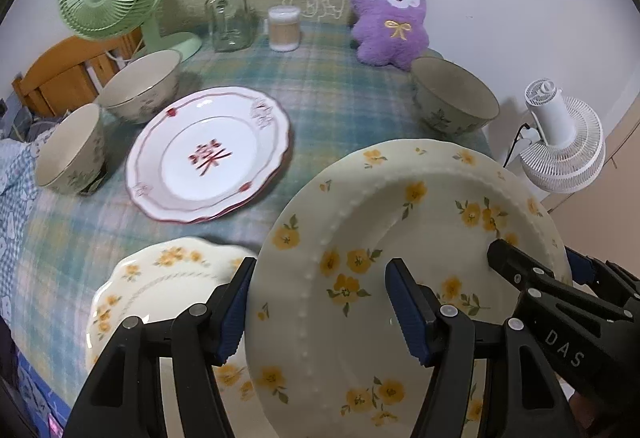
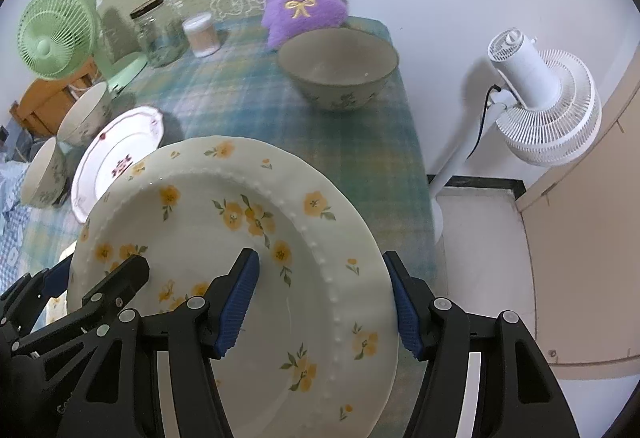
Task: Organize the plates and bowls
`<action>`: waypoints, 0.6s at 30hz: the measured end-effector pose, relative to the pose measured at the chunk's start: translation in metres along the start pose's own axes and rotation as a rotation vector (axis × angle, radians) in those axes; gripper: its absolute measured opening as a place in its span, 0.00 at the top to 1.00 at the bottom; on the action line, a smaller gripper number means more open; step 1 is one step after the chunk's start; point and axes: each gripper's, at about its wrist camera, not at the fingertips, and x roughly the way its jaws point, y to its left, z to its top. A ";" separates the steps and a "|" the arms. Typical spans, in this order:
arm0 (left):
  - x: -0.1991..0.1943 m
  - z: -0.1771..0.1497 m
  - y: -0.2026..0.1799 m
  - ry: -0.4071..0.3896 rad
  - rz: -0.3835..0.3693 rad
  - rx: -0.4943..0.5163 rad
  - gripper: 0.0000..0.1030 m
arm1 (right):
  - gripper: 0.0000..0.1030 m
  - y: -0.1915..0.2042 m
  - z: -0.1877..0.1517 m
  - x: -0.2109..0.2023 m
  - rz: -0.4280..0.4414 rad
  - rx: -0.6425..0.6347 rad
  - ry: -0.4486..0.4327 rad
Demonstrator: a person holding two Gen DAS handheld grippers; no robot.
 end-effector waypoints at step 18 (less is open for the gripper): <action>-0.017 -0.043 0.069 0.028 -0.005 0.023 0.36 | 0.36 0.069 -0.048 -0.011 -0.008 -0.025 0.042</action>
